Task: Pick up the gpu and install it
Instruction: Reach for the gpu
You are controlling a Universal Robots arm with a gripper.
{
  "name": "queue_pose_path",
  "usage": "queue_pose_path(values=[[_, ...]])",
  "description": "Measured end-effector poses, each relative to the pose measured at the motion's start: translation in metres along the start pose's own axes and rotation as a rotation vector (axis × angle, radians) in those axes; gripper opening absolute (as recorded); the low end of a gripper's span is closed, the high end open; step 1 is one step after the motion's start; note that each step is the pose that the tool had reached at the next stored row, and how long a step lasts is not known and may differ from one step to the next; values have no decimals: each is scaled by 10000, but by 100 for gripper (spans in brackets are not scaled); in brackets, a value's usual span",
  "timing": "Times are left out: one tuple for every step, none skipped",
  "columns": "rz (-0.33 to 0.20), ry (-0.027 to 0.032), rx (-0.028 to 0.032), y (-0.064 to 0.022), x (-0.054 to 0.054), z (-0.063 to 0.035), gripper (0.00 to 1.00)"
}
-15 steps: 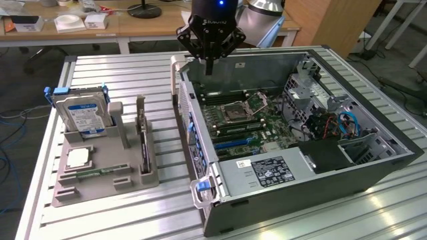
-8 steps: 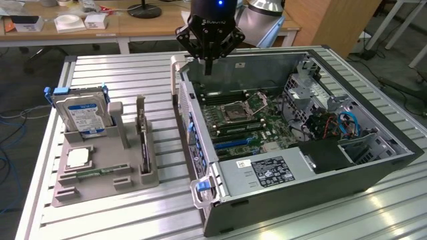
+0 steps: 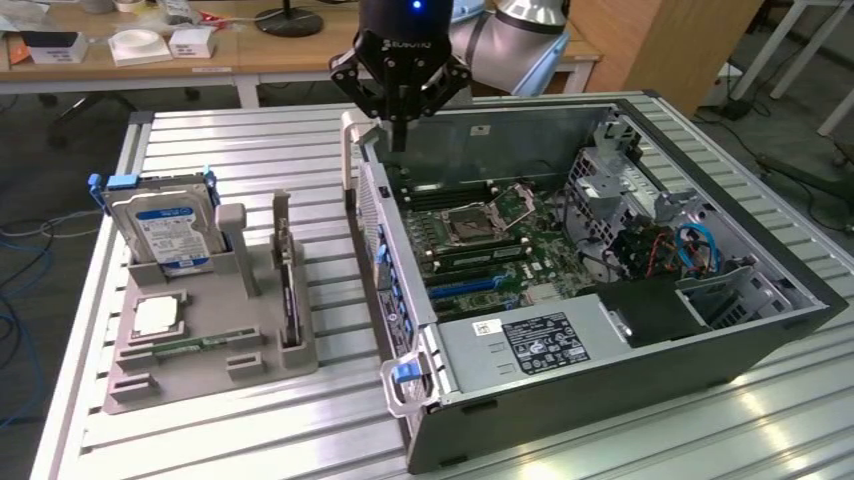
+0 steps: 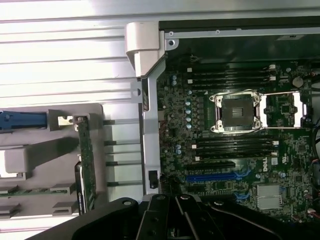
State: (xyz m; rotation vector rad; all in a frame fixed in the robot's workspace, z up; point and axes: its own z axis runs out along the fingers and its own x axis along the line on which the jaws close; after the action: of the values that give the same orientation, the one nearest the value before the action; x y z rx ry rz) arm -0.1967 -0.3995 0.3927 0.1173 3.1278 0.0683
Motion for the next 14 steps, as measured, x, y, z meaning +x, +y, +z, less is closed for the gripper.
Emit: queue_pose_path(values=[[1, 0, -1, -2, 22, 0, 10], [0, 1, 0, -5, 45, -1, 10], [0, 0, 0, -7, 64, -1, 10], [-1, 0, -1, -9, 82, -1, 10], [-1, 1, 0, -12, 97, -1, 10], [-2, 0, -1, -14, 116, -1, 10], [-2, 0, -1, -16, 134, -2, 10], [-3, 0, -1, -19, 153, -2, 10], [-3, 0, -1, -20, 172, -2, 10], [-4, 0, -1, -22, 188, -2, 10], [-3, 0, -1, -23, 203, -2, 10], [-3, 0, 0, -24, 223, -3, 10], [-3, 0, -1, -26, 241, -3, 10], [-4, 1, 0, -28, 258, -4, 10]])
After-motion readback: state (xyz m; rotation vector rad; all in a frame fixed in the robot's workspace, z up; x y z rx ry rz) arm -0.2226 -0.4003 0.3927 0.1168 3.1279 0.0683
